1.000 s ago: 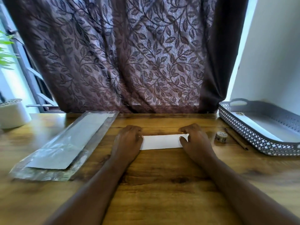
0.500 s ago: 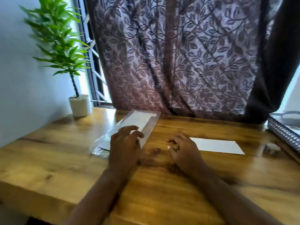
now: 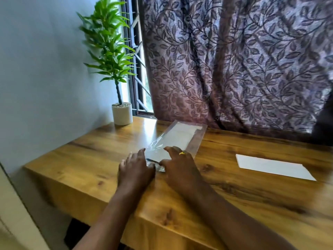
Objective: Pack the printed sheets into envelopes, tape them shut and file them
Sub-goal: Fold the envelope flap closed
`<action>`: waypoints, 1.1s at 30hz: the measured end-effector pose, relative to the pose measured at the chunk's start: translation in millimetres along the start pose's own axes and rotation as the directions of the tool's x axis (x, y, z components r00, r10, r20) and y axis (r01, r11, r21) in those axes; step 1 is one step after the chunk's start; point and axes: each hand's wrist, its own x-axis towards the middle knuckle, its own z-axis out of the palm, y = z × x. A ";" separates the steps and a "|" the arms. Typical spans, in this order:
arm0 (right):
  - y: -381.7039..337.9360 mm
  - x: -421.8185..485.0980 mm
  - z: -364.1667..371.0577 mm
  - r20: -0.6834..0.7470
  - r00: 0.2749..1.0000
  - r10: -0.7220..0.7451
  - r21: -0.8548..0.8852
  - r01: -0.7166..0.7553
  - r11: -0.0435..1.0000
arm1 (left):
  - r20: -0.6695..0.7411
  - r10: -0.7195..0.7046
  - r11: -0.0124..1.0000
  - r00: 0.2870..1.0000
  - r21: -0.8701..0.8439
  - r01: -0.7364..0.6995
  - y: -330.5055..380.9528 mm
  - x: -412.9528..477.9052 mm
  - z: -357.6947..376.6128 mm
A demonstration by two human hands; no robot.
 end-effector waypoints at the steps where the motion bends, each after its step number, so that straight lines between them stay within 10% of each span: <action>1: -1.8 4.9 1.5 0.029 1.000 0.011 -0.042 -0.009 0.999 | 0.003 0.005 1.000 1.000 0.007 -0.005 -1.2 0.4 0.1; 10: -0.2 42.1 4.1 0.191 0.969 0.154 -0.278 -0.097 0.956 | 0.000 0.003 0.999 1.000 -0.039 -0.003 -3.2 4.1 -4.3; 19: -5.4 44.4 1.7 0.182 0.981 -0.061 -0.420 0.133 0.898 | -0.005 -0.015 0.996 1.000 -0.084 0.014 -0.1 2.2 -6.7; 29: -6.2 30.1 -0.8 -0.304 0.938 -0.165 -0.209 0.103 0.972 | -0.024 -0.032 0.987 0.999 -0.159 0.028 -7.1 3.2 -2.8; 33: -5.6 21.9 -19.9 -0.156 0.966 -0.208 -0.085 0.197 0.977 | -0.039 0.009 0.987 0.999 -0.157 -0.015 -6.2 0.5 -6.1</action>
